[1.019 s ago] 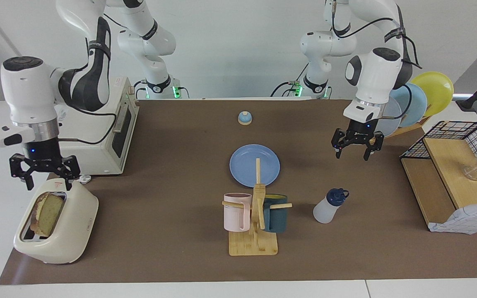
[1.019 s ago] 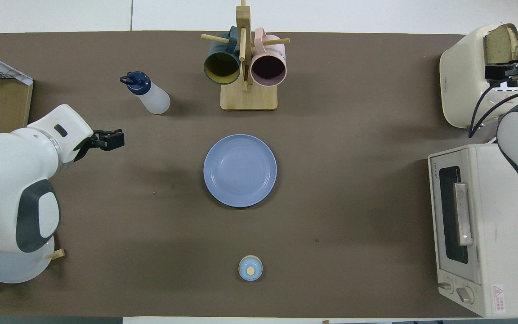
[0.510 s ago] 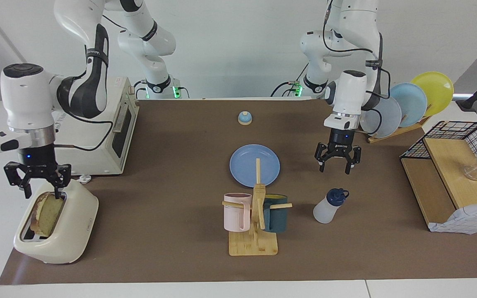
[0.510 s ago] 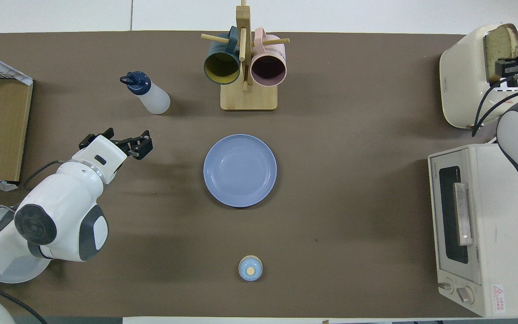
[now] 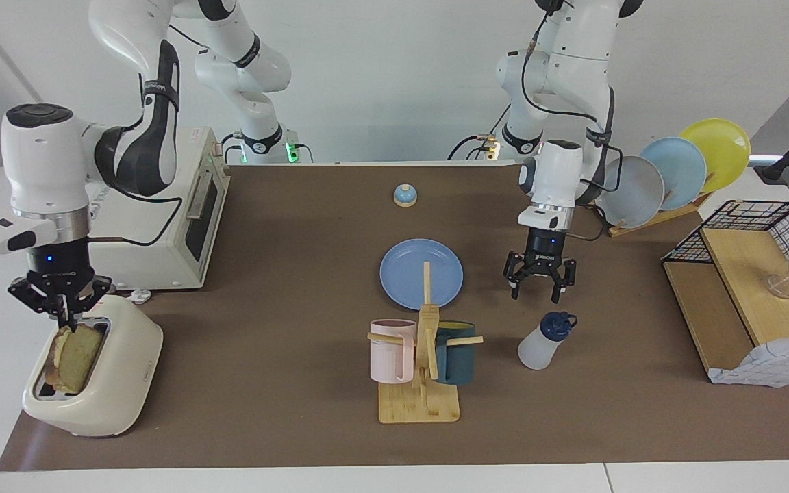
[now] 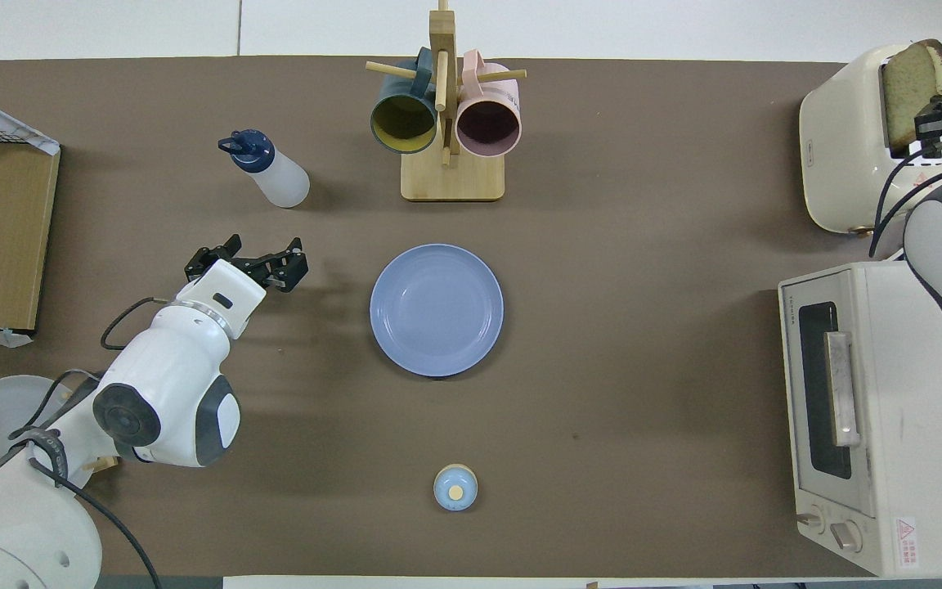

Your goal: Put bread on plate and add seasoning

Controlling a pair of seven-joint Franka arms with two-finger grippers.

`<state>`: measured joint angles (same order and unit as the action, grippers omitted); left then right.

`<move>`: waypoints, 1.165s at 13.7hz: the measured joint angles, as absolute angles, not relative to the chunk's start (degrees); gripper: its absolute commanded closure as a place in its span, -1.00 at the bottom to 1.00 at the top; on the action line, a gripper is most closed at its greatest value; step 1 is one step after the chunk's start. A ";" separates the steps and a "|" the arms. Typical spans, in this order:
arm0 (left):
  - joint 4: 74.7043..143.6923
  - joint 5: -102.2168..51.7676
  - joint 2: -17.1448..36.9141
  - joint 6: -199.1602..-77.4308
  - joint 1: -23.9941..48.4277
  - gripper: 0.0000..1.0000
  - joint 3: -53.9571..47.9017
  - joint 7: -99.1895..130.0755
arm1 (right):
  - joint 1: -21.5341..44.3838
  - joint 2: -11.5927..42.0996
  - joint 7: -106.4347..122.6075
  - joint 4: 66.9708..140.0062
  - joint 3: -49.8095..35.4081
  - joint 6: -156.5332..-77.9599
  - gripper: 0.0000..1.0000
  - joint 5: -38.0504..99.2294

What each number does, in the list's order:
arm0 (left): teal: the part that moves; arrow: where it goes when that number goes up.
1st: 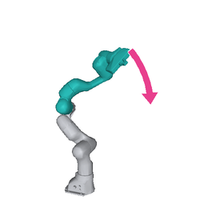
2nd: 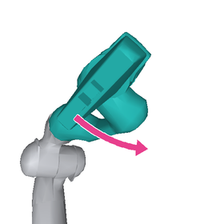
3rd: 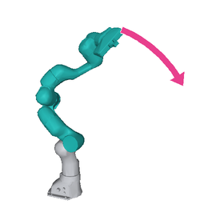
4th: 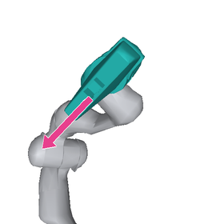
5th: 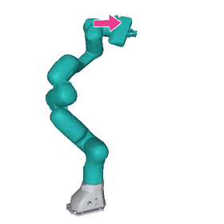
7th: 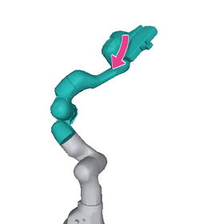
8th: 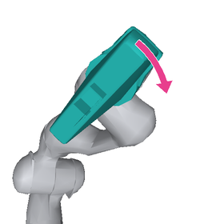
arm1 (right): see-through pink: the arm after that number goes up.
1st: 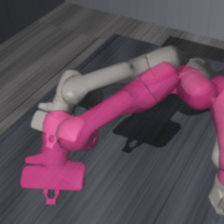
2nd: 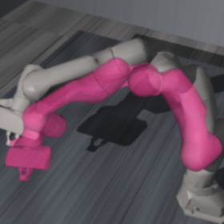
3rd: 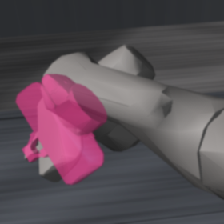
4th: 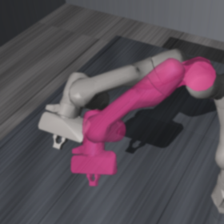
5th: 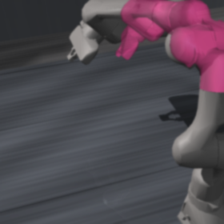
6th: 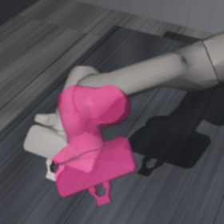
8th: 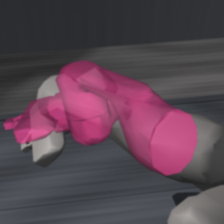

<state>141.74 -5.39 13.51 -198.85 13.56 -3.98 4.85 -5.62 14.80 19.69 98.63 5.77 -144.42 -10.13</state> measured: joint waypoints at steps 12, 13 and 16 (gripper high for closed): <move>134.30 -15.94 22.94 -199.30 45.35 -1.00 24.46 4.83 | 17.70 7.45 3.22 88.18 3.46 -109.74 1.00 -12.42; 133.90 -16.24 23.19 -199.31 45.53 -1.00 24.55 4.83 | 19.13 7.00 -0.92 88.52 2.47 -108.56 1.00 -11.91; 131.92 -16.81 24.92 -199.36 45.57 -1.00 24.90 4.83 | 23.91 5.37 -14.70 93.00 0.77 -108.42 1.00 -7.50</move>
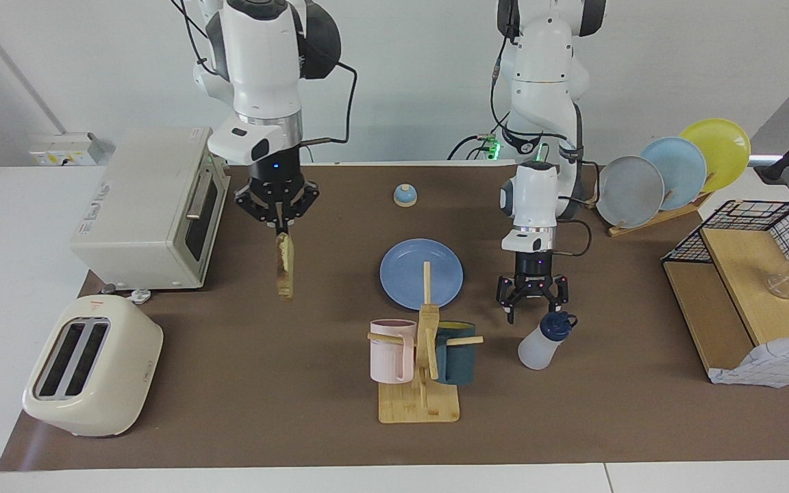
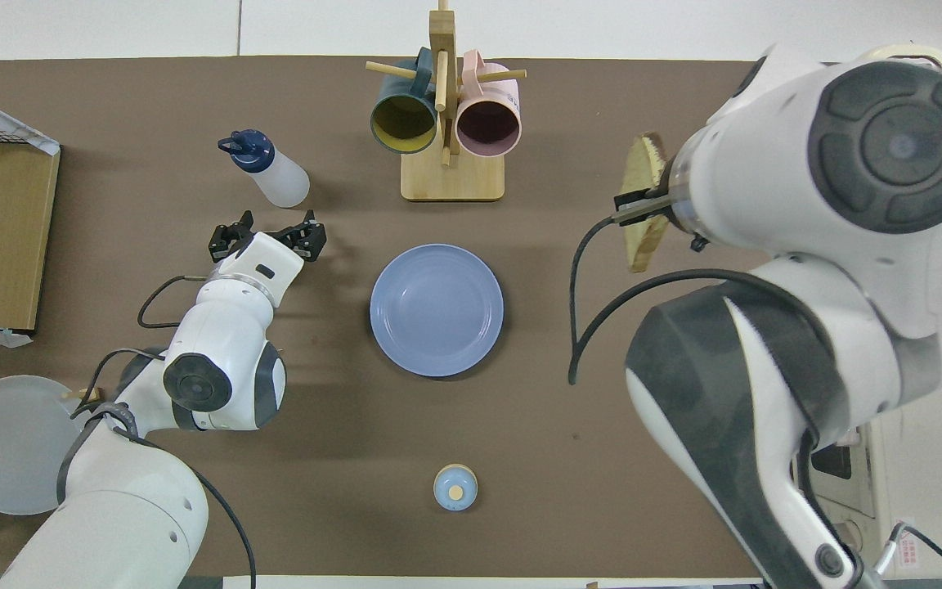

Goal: Put bread on plate and add seasoning
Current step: 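Lower the bread onto the plate while the left gripper grasps the bottle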

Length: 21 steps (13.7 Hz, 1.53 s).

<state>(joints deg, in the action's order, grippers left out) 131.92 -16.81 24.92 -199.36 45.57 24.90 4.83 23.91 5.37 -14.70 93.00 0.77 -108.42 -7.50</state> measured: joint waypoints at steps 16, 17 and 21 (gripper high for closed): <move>125.84 -16.88 29.14 -199.44 45.72 -1.00 25.67 4.79 | 40.20 9.17 -39.73 109.17 0.67 -138.76 1.00 -6.00; 125.71 -16.89 29.35 -199.44 45.70 -1.00 25.69 4.80 | 40.50 9.18 -39.73 109.77 0.62 -139.52 1.00 -6.00; 124.45 -16.92 30.14 -199.44 45.04 -1.00 26.10 4.82 | 43.06 9.36 -39.73 111.30 0.58 -142.04 1.00 -6.00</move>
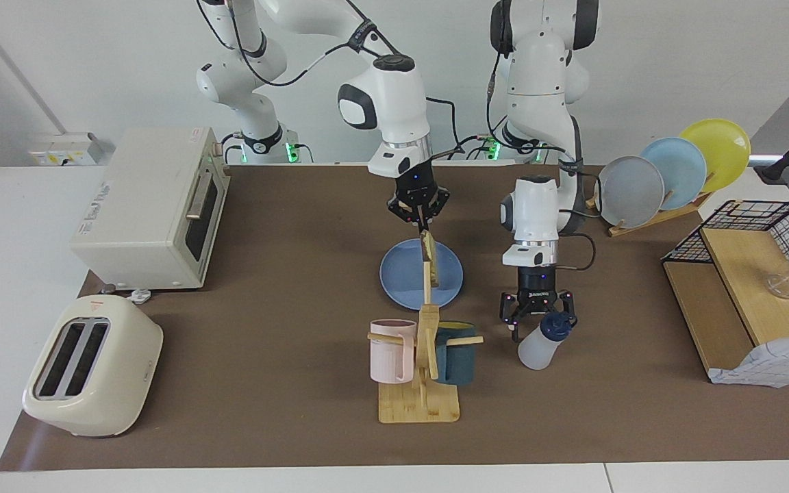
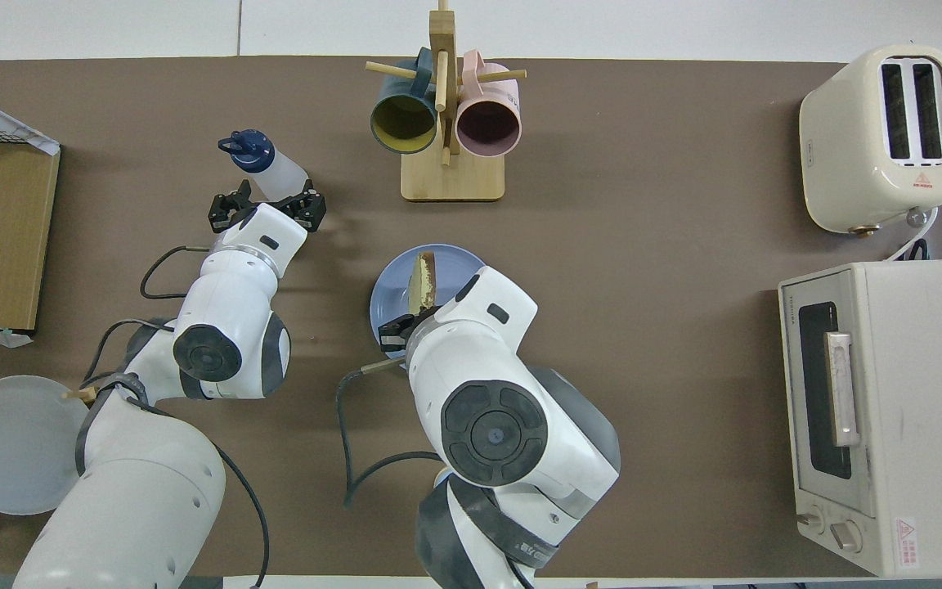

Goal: Put bread on plate and add seasoning
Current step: 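Lower the bread onto the plate while the left gripper grasps the bottle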

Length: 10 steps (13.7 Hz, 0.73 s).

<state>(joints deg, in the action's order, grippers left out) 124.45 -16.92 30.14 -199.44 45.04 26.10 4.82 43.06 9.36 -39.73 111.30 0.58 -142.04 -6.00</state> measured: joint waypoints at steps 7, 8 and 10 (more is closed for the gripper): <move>121.19 -16.93 32.36 -199.32 43.83 -1.00 26.09 5.30 | 43.92 10.16 -39.73 113.87 0.67 -144.10 1.00 -5.98; 120.75 -16.93 32.55 -199.22 43.65 -1.00 26.10 5.43 | 43.92 10.14 -39.73 114.95 0.67 -145.82 1.00 -5.98; 120.22 -16.93 32.74 -199.10 43.46 -1.00 26.10 5.58 | 43.91 10.01 -39.73 117.32 0.70 -148.19 1.00 -5.98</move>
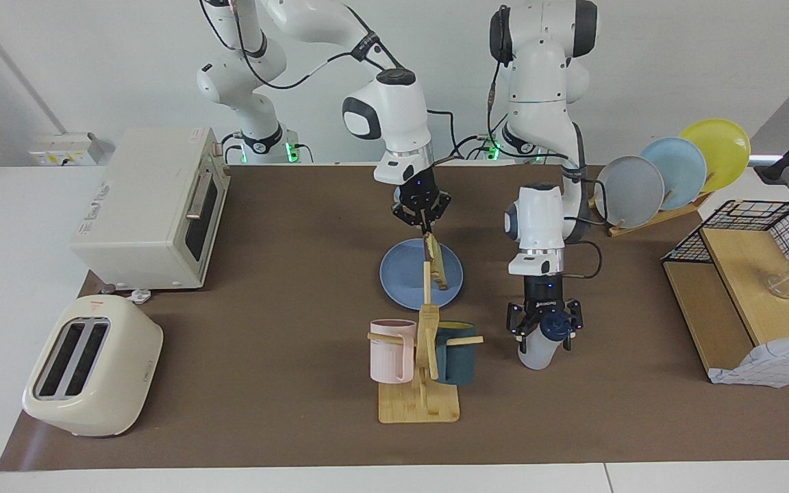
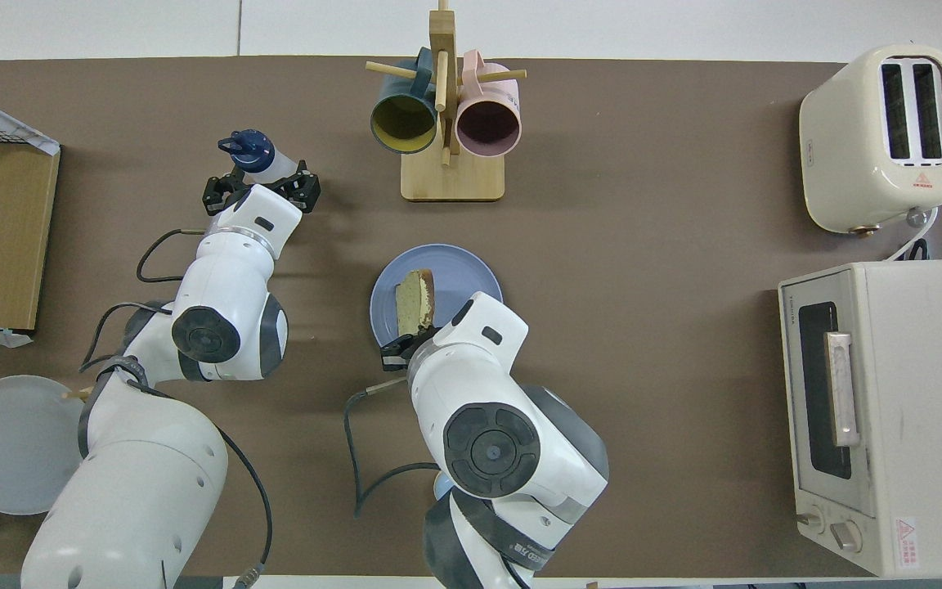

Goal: Put bread on plate and add seasoning
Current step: 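Lower the bread onto the plate while the left gripper grasps the bottle, then open the right gripper to release the bread and draw back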

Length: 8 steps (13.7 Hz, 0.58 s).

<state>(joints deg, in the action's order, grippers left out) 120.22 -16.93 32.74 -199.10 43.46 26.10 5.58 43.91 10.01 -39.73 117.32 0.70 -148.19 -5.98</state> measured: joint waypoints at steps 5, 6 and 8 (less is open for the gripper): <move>120.01 -16.93 33.09 -198.41 43.00 -1.00 26.07 5.70 | 43.72 8.91 -39.73 119.64 1.32 -148.78 1.00 -5.98; 120.01 -16.93 33.12 -198.37 43.00 -1.00 26.03 5.78 | 43.40 8.86 -39.73 119.88 1.34 -148.78 1.00 -5.98; 120.01 -16.93 33.14 -198.35 43.00 -1.00 25.96 6.07 | 42.31 8.81 -39.74 120.50 1.37 -148.77 1.00 -5.98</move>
